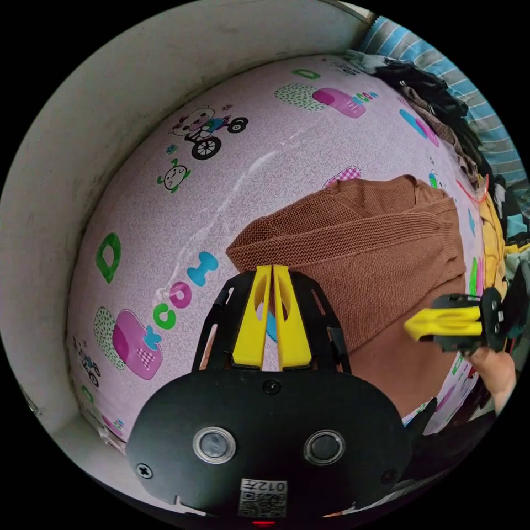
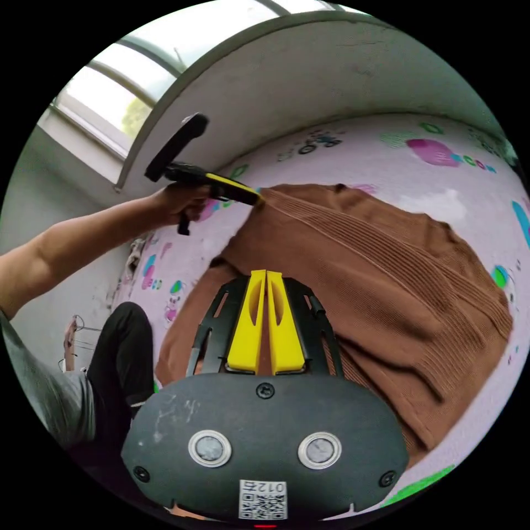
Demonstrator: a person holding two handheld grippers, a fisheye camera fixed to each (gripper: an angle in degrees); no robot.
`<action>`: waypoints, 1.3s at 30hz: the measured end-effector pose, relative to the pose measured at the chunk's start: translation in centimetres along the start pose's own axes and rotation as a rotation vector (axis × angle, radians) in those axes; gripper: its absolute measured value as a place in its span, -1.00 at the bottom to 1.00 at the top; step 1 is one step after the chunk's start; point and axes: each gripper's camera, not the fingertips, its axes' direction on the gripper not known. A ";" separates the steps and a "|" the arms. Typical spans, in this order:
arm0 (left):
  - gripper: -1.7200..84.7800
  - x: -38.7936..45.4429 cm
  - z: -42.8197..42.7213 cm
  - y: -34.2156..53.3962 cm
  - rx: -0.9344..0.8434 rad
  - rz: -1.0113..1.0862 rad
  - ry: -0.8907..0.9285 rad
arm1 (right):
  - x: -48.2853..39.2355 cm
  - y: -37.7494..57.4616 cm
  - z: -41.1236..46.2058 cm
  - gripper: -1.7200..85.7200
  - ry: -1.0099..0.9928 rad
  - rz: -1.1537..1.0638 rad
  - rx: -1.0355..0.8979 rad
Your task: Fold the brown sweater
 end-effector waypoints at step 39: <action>-0.95 9.2 4.6 23.8 -0.237 0.450 0.211 | -11.8 21.5 -5.0 -0.98 0.313 0.280 -0.399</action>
